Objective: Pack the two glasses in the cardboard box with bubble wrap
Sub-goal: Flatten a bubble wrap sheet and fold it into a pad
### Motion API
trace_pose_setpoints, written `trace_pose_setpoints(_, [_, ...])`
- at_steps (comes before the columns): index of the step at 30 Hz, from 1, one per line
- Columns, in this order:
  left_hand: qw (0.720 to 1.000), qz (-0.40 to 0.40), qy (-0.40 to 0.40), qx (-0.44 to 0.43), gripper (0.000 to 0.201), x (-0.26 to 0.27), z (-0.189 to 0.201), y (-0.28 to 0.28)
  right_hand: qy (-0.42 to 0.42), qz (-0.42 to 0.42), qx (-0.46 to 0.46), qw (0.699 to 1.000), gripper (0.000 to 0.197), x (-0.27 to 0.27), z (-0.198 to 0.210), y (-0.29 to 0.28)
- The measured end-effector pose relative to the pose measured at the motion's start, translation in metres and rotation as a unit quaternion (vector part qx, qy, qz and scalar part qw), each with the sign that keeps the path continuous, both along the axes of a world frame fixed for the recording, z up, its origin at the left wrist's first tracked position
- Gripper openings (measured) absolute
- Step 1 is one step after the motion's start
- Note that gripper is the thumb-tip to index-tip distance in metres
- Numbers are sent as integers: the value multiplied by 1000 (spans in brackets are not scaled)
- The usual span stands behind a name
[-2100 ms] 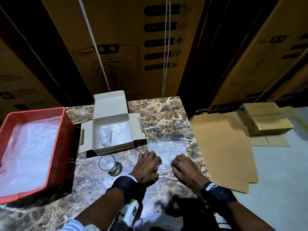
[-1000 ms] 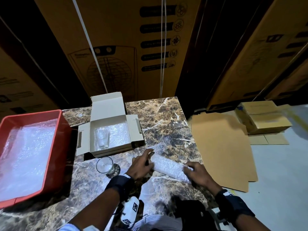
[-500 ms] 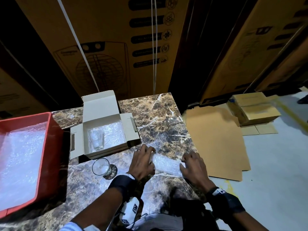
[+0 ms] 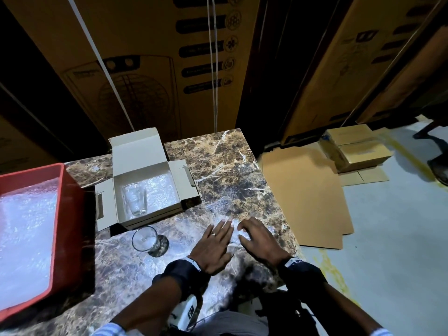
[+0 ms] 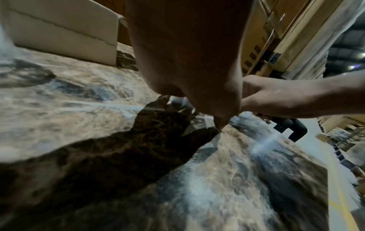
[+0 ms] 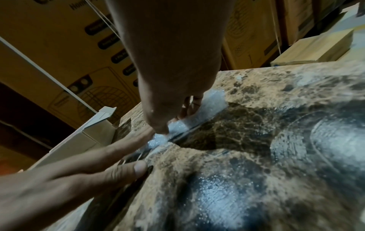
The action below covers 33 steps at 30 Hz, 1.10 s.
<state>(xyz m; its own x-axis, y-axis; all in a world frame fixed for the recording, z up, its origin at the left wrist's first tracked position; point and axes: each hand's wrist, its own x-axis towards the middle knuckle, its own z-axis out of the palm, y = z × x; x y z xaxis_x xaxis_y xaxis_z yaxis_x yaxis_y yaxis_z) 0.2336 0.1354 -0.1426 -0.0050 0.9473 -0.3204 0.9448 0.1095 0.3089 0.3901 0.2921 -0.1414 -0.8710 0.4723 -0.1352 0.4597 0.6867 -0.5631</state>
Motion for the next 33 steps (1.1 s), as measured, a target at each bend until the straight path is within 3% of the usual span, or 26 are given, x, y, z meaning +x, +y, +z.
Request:
trace_pose_setpoints(5, [999,6,46,-13,87,-12,-4,-4,15,-44,-23,999,24,10,2,3])
trace_pose_setpoints(15, [999,28,35,5,82,-41,1,-22,1,-138,-45,989,29,57,12,31])
trace_pose_setpoints(19, [998,51,-3,25,81,-35,11,-17,-43,-100,9,994,30,57,12,31])
trace_pose_setpoints(24, [994,63,2,87,82,-22,17,-6,-30,-50,77,995,24,49,19,16])
trace_pose_setpoints(28, [986,48,13,161,55,-11,16,1,-36,25,75,996,29,38,26,7])
trace_pose_setpoints(33, [986,38,-8,160,35,-4,15,4,-71,57,68,994,32,32,22,1])
